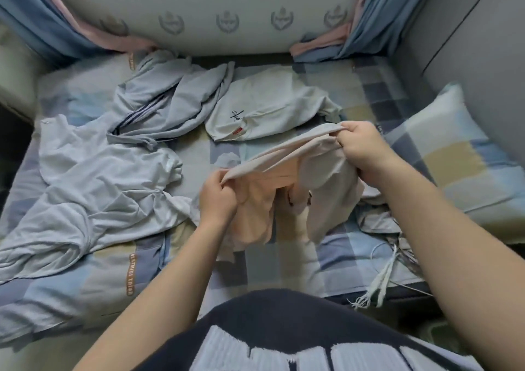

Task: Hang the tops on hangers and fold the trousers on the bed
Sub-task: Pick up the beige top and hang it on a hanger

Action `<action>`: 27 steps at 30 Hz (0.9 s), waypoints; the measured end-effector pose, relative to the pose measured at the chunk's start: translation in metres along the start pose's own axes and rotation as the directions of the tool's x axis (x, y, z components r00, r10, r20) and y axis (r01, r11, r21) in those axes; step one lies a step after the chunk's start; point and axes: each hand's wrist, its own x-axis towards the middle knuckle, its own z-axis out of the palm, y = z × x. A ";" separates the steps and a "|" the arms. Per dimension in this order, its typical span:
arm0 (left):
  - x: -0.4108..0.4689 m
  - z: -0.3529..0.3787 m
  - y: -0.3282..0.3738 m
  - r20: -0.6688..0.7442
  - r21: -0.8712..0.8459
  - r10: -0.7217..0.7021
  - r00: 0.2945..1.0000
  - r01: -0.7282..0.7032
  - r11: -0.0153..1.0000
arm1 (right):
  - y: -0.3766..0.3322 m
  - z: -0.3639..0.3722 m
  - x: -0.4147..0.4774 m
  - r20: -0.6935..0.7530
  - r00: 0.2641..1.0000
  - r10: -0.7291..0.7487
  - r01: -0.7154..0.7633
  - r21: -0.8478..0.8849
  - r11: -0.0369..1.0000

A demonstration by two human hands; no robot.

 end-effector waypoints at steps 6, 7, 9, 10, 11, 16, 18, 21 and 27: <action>-0.026 0.020 0.074 0.085 -0.261 0.298 0.951 -0.267 0.928 | -0.052 -0.014 -0.021 0.169 0.986 -0.009 -0.029 0.220 0.975; -0.034 0.023 0.083 0.180 -0.337 0.373 0.910 -0.299 0.893 | -0.058 -0.013 -0.025 0.199 0.980 -0.020 -0.028 0.237 0.971; -0.045 0.032 0.094 0.290 -0.423 0.483 0.826 -0.342 0.839 | -0.068 -0.009 -0.031 0.264 0.964 -0.045 -0.026 0.260 0.965; -0.048 0.035 0.099 0.297 -0.421 0.505 0.811 -0.363 0.831 | -0.072 -0.007 -0.034 0.288 0.956 -0.058 -0.020 0.260 0.965; -0.049 0.039 0.106 0.277 -0.412 0.506 0.817 -0.375 0.830 | -0.074 -0.005 -0.036 0.301 0.951 -0.072 -0.009 0.261 0.965; -0.042 0.034 0.125 0.079 -0.409 0.384 0.920 -0.321 0.854 | -0.058 -0.012 -0.039 0.252 0.953 -0.168 0.099 0.262 0.960; -0.040 0.029 0.125 0.084 -0.458 0.279 0.957 -0.211 0.863 | -0.033 -0.016 -0.041 0.241 0.947 -0.210 0.172 0.170 0.970; -0.042 0.023 0.130 0.143 -0.598 0.120 0.982 -0.010 0.801 | 0.022 -0.008 -0.049 0.404 0.904 -0.141 0.075 0.175 0.982; -0.034 0.010 0.136 0.210 -0.687 -0.043 0.977 0.179 0.704 | 0.089 0.029 -0.059 0.389 0.920 0.048 -0.013 -0.092 0.996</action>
